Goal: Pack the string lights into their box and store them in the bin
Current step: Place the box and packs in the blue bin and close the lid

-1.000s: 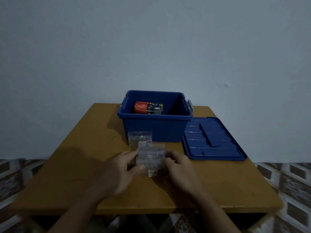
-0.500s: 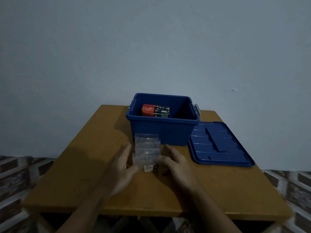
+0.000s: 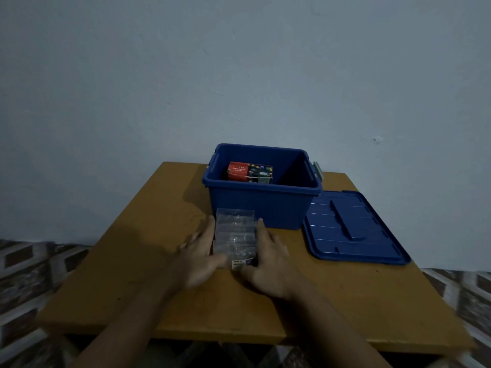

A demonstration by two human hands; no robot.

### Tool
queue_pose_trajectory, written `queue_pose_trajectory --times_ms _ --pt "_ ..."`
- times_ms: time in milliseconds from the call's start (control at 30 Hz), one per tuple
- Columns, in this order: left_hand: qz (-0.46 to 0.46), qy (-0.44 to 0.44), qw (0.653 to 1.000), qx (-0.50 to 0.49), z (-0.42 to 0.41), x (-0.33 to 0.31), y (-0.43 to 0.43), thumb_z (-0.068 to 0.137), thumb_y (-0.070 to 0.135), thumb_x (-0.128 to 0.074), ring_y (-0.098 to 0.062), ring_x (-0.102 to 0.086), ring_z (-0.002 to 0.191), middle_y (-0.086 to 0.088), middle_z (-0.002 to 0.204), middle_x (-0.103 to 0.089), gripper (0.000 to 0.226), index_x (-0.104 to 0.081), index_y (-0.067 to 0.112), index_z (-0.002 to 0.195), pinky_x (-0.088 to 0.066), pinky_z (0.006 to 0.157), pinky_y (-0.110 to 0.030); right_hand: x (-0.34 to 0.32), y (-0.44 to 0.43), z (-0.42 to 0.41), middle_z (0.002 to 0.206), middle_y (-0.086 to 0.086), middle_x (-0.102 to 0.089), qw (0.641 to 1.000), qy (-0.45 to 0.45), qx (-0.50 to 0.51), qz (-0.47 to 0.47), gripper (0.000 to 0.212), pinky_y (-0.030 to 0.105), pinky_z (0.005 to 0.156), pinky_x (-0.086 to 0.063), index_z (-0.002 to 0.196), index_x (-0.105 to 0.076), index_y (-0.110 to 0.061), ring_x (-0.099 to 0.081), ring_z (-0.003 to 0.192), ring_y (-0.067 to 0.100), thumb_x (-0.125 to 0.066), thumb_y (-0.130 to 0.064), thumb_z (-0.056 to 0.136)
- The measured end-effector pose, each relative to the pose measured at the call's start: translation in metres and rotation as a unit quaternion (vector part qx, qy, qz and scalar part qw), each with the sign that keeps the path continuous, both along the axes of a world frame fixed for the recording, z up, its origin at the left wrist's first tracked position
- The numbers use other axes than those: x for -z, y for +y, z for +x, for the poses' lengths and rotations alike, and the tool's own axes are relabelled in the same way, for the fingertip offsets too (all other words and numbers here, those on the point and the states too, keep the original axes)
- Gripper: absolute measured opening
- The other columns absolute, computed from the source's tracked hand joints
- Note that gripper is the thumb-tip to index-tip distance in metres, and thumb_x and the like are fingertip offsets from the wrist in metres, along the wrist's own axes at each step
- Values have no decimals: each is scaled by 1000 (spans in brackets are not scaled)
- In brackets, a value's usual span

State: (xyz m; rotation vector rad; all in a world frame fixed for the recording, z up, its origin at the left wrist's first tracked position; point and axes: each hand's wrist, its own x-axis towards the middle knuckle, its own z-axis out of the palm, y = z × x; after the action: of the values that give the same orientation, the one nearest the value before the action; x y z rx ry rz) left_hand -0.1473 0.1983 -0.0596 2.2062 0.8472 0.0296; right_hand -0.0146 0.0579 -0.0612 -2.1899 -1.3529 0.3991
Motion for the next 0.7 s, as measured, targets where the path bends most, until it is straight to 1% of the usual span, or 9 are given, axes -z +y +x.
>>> queue_pose_trajectory --times_ms 67,200,267,333,367,400,533,633,700 --pt "1 1 1000 5 0 -1 2 65 69 -42 -29 -11 151 5 167 -5 109 20 46 152 -16 119 -50 1 1 1 164 1 -21 1000 -6 3 -7 107 47 117 -19 159 7 -20 -21 145 28 -54 -61 81" --pt "17 2 1000 -8 2 6 -2 61 69 -37 -30 -15 148 3 165 -15 110 18 44 154 -16 113 -46 2 0 2 152 -5 -39 999 -16 -11 28 83 38 104 -23 153 -14 -32 -30 137 26 -56 -49 83" --pt "24 -26 999 -16 0 12 -6 61 68 -33 -27 -16 146 4 162 -21 108 15 42 155 -16 113 -43 5 -1 1 158 -3 -32 999 -23 -8 29 90 40 110 -22 157 -8 -26 -26 141 25 -54 -49 83" --pt "23 -36 999 -20 -3 14 -12 79 59 -42 -27 -14 145 6 160 -22 97 14 40 156 -19 113 -43 6 0 0 166 -2 -16 1000 -17 -4 20 100 43 117 -17 160 2 -22 -16 147 22 -48 -56 80" --pt "28 -39 999 -18 -5 13 -15 90 50 -46 -26 -14 145 6 160 -21 89 14 39 156 -20 112 -43 4 -1 -1 167 -1 -14 1000 -9 -3 17 101 42 117 -16 160 3 -22 -15 148 20 -45 -56 78" --pt "34 -38 999 -15 -5 13 -15 95 44 -46 -26 -13 145 6 161 -20 86 14 39 156 -21 112 -43 3 -1 -1 166 -1 -18 1000 -2 -3 16 100 41 117 -16 160 3 -23 -17 147 20 -44 -55 77" --pt "25 -22 999 0 -1 9 -12 96 43 -45 -26 -10 148 9 166 -8 86 18 39 155 -19 114 -45 -1 -6 -2 156 -2 -36 999 5 -9 33 85 35 110 -20 157 -8 -26 -30 141 20 -49 -45 85" --pt "25 -27 999 -3 -1 11 -9 77 56 -41 -28 -14 147 8 164 -14 96 15 43 154 -18 118 -45 1 -7 0 140 -6 -50 999 15 -3 49 67 32 100 -26 149 -24 -32 -41 131 19 -54 -38 89" --pt "41 -56 998 9 -5 20 -4 77 66 -43 -26 -20 148 12 162 -22 95 11 50 153 -21 120 -47 -1 -8 -1 135 -7 -52 998 14 -1 53 66 31 98 -27 148 -26 -31 -43 126 17 -55 -38 89"
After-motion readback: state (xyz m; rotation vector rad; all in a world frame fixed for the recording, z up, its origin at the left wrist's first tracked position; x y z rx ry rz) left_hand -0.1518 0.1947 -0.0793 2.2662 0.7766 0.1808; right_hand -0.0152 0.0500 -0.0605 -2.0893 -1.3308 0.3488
